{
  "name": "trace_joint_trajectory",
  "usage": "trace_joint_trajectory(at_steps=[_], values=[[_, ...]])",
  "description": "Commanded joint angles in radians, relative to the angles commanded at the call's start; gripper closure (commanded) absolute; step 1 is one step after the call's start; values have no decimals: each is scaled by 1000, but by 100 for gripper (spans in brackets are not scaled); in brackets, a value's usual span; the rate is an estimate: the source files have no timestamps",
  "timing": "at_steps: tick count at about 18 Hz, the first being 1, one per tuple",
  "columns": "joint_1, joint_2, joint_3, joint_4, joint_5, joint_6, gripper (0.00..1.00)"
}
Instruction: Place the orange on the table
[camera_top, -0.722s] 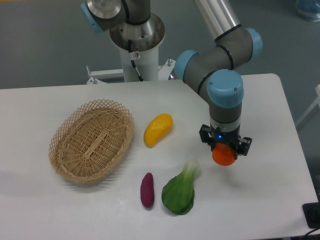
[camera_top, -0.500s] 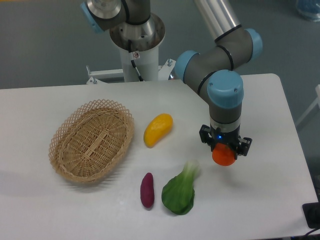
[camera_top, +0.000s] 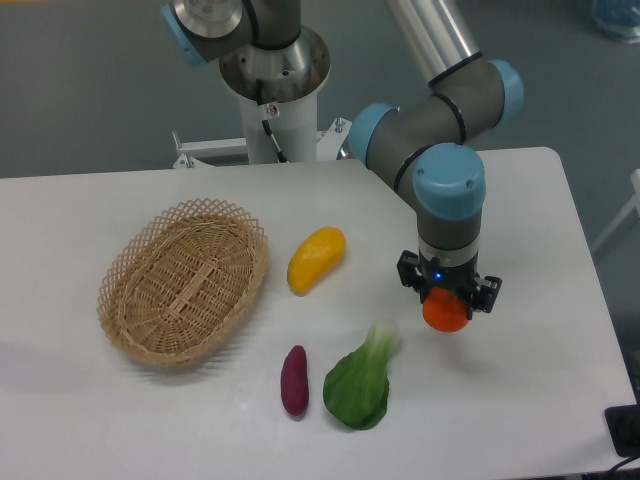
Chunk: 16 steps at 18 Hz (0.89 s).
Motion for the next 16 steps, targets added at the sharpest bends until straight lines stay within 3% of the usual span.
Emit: trace_joint_trajectory(at_steps=[9,13,16], values=[[-2,2,-54,8,0,3,47],[-3,18,-109,26,2,14,47],[-2,34,-147,26,2,101,46]])
